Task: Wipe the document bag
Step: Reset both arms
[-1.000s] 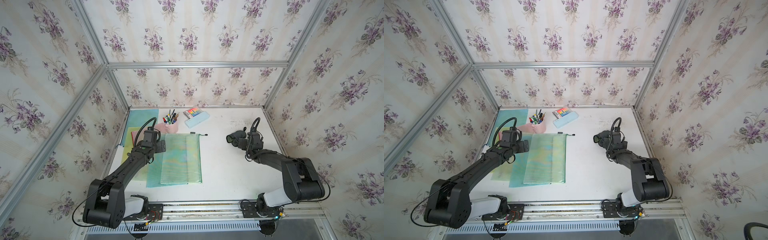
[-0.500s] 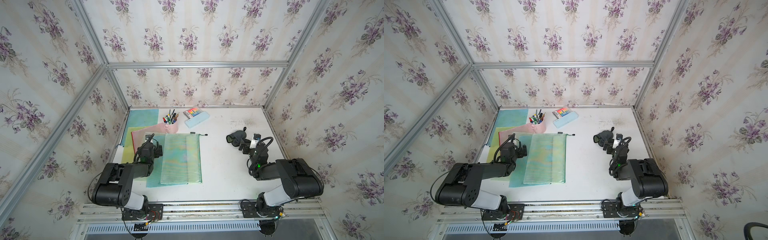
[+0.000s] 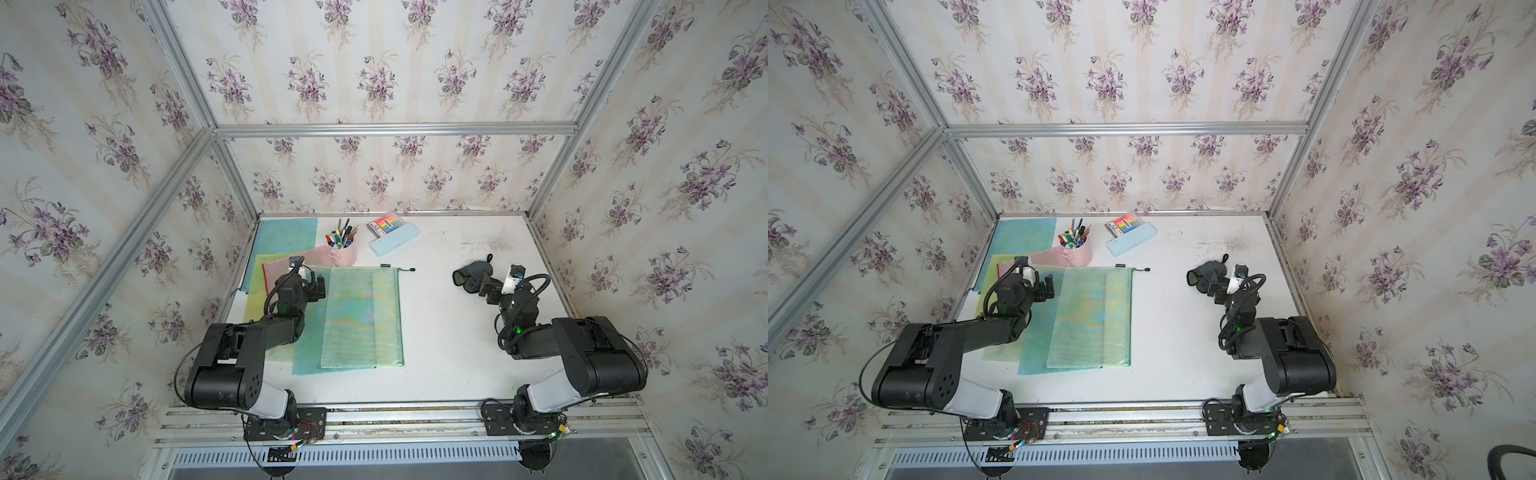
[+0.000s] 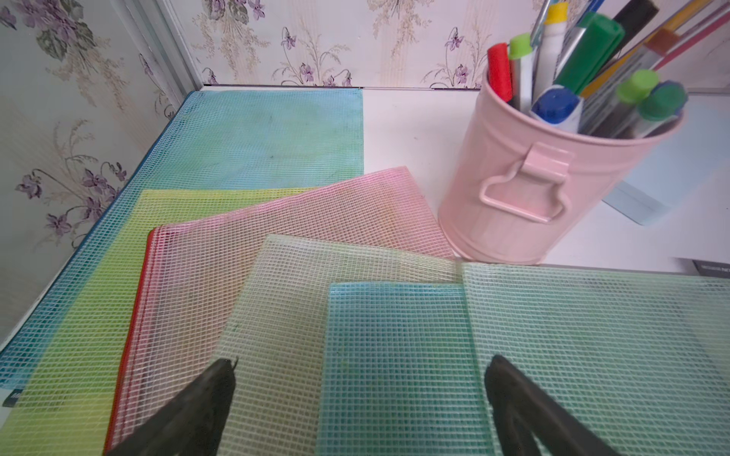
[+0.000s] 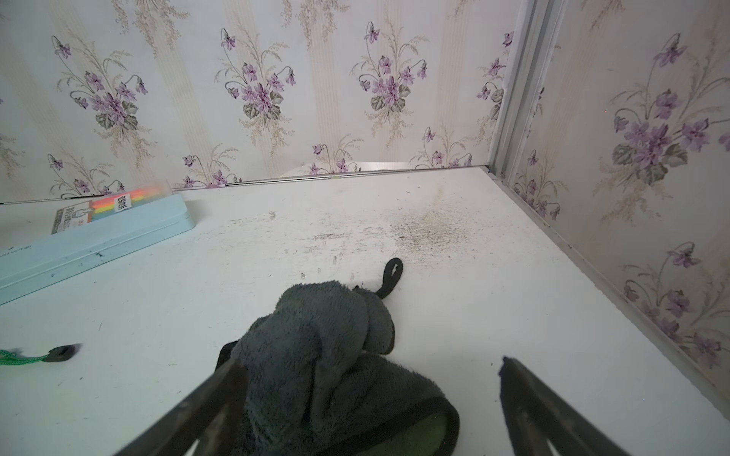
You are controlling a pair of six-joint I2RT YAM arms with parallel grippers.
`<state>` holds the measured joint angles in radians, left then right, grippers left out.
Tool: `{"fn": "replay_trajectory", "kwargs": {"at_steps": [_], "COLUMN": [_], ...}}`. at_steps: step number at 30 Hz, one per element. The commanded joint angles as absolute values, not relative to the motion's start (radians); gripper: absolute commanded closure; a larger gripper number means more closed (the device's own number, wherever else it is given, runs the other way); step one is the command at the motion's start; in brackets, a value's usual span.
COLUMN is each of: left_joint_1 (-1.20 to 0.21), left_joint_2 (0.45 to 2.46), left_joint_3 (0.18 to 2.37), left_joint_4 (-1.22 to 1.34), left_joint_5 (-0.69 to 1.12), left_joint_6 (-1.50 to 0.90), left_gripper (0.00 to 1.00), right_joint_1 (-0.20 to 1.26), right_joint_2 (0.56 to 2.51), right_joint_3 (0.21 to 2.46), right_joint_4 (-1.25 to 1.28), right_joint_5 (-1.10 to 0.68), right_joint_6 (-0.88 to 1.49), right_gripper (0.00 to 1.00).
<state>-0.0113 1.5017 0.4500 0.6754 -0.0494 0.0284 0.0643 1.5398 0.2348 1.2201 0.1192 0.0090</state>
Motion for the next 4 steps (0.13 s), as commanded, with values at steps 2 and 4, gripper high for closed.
{"fn": "replay_trajectory", "kwargs": {"at_steps": [2, 4], "left_joint_1": [-0.011, -0.011], "left_joint_2": [1.499, 1.499], "left_joint_3": [0.454, 0.452], "left_joint_4": [0.693, 0.696], "left_joint_5": [-0.040, -0.040], "left_joint_6": [0.032, 0.033], "left_gripper": [0.00, 0.00], "right_joint_1": [0.063, 0.063], "right_joint_2": [1.539, 1.534], "right_joint_3": [0.235, 0.230], "right_joint_4": [1.244, 1.248], "right_joint_5": [0.117, 0.117], "right_joint_6": [0.011, 0.012], "right_gripper": [0.00, 0.00]}}
